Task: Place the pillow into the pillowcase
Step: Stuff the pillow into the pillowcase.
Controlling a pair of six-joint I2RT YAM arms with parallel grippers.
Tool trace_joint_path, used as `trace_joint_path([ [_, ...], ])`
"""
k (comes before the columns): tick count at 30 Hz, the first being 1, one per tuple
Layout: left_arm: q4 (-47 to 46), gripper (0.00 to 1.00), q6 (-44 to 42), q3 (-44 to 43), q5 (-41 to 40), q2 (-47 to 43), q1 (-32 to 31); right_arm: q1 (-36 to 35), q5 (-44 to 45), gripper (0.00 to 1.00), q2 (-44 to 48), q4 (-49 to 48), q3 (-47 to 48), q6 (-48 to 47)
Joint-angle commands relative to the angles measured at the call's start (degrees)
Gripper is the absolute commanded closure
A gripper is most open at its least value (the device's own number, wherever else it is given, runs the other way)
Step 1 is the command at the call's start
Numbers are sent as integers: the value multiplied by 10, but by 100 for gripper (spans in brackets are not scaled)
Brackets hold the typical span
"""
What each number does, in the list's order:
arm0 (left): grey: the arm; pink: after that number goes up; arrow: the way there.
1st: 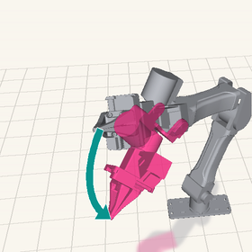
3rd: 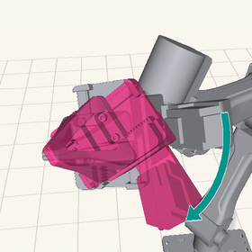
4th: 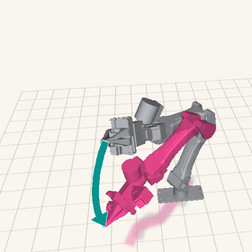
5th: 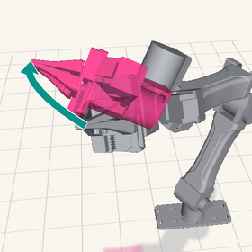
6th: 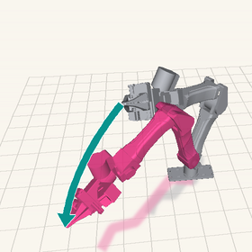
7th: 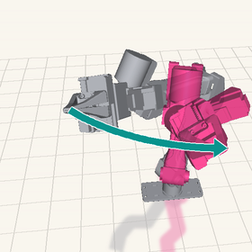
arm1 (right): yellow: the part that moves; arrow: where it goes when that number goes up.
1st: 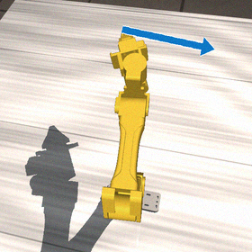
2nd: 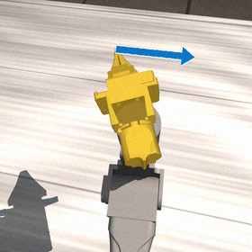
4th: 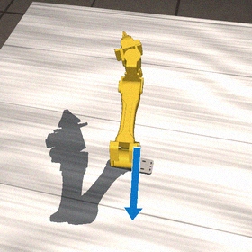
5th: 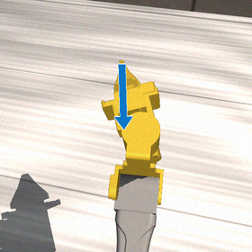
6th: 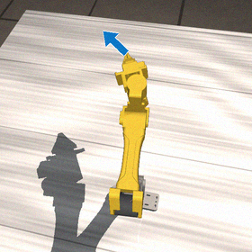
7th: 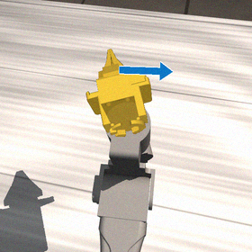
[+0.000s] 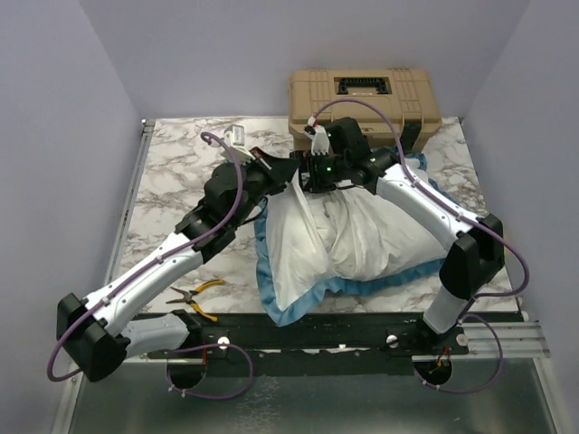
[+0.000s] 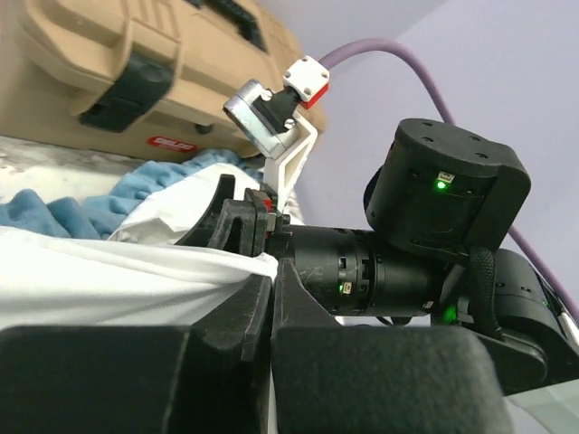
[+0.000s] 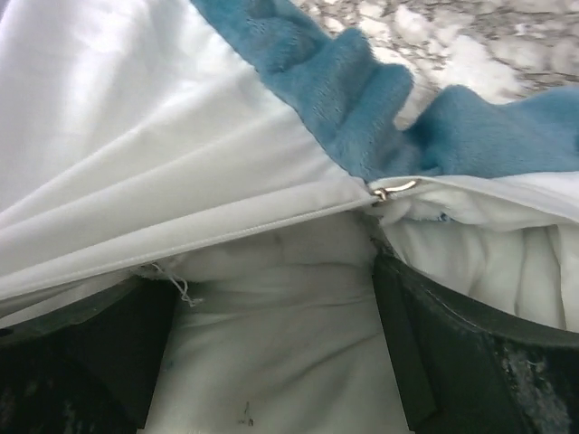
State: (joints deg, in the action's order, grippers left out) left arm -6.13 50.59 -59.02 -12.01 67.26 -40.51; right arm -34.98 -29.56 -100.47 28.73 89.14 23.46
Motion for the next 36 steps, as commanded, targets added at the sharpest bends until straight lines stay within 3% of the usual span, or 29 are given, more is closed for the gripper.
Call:
trace_joint_path([
  [1,25,100,-14,18,-113,-66,16,-11,145,4,89,219,34,-65],
  [8,31,100,-7,73,-111,-114,24,-6,194,4,142,278,42,-56],
  [13,32,100,-14,67,-100,-105,26,-3,145,7,162,268,50,-56],
  [17,31,100,-21,46,-77,-78,26,-3,-26,31,158,186,-31,-35],
  [20,28,100,-30,15,-43,-49,26,-11,-123,43,141,79,-99,33],
  [24,26,100,-36,-32,8,-12,25,-30,-135,46,71,-45,-113,102],
  [27,25,100,-31,-70,41,12,26,-44,-126,46,-33,-66,-50,113],
  [31,24,100,-32,-117,72,41,25,-71,-110,42,-183,11,106,76],
  [36,78,100,-67,-131,19,45,30,-69,-25,19,-155,87,167,41],
])
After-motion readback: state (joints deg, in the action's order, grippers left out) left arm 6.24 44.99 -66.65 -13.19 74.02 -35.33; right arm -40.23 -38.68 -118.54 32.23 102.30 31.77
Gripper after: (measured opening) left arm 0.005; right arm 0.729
